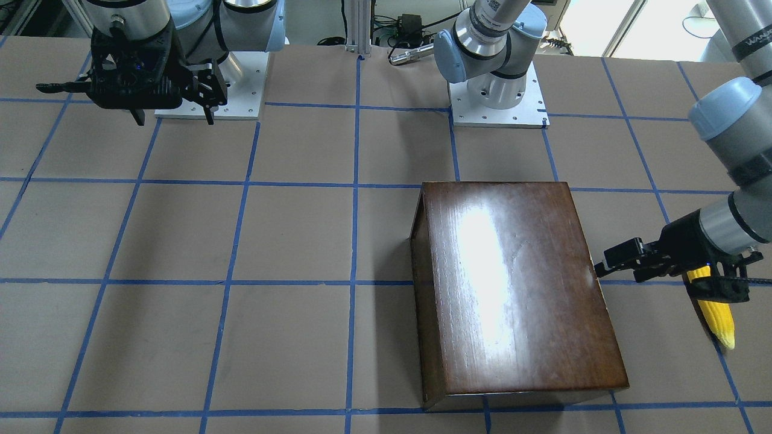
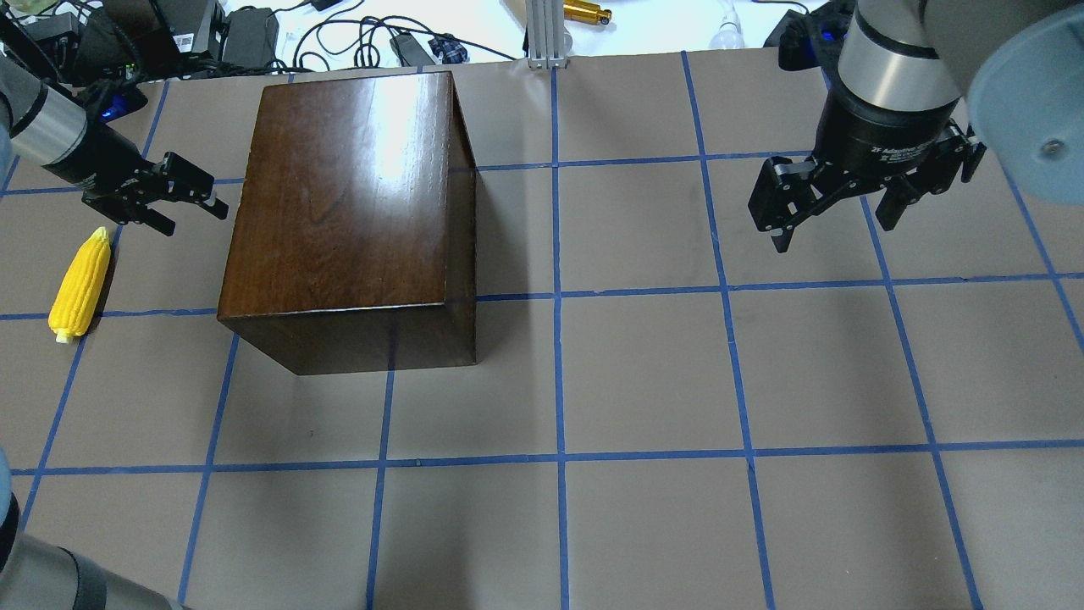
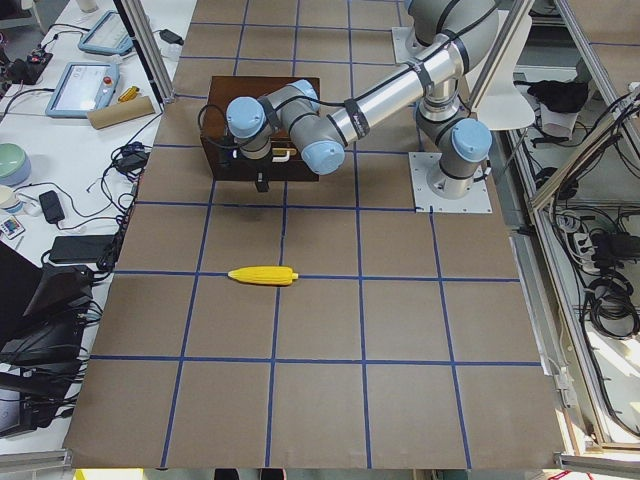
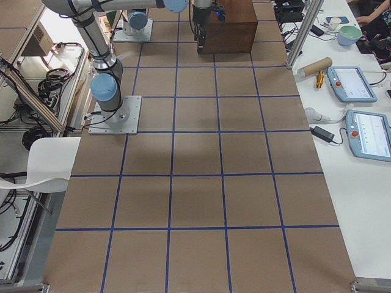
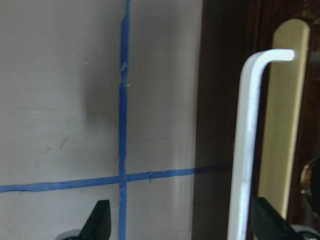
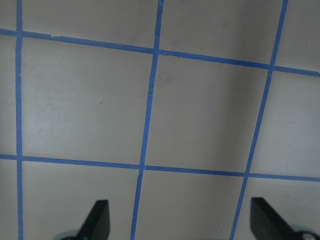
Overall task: Open drawer and put corn inside
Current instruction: 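Close the left gripper on the white drawer handle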
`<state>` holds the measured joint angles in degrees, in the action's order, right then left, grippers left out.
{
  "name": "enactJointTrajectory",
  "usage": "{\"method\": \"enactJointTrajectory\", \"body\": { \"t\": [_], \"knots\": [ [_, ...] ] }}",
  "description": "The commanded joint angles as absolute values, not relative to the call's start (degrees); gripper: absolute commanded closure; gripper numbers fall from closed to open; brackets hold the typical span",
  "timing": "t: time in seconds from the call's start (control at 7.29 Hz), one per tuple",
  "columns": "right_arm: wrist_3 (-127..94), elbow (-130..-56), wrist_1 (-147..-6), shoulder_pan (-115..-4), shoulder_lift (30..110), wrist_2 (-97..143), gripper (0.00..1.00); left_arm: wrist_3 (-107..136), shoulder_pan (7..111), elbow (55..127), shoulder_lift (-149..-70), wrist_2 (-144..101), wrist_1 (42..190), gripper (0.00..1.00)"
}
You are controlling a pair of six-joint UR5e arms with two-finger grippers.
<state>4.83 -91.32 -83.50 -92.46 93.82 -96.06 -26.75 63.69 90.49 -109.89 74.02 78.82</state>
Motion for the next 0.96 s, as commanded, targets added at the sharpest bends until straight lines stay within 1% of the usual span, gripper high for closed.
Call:
{"method": "enactJointTrajectory", "body": {
  "t": [0.0, 0.82],
  "knots": [
    [4.83, -91.32, -83.5, -92.46, 93.87, -96.06, 0.0, -26.98, 63.99, 90.44, -110.82, 74.0, 78.4, 0.0],
    [4.83, -91.32, -83.5, -92.46, 93.87, -96.06, 0.0, -26.89, 63.99, 90.44, -114.52, 74.09, 77.52, 0.0]
  ]
}}
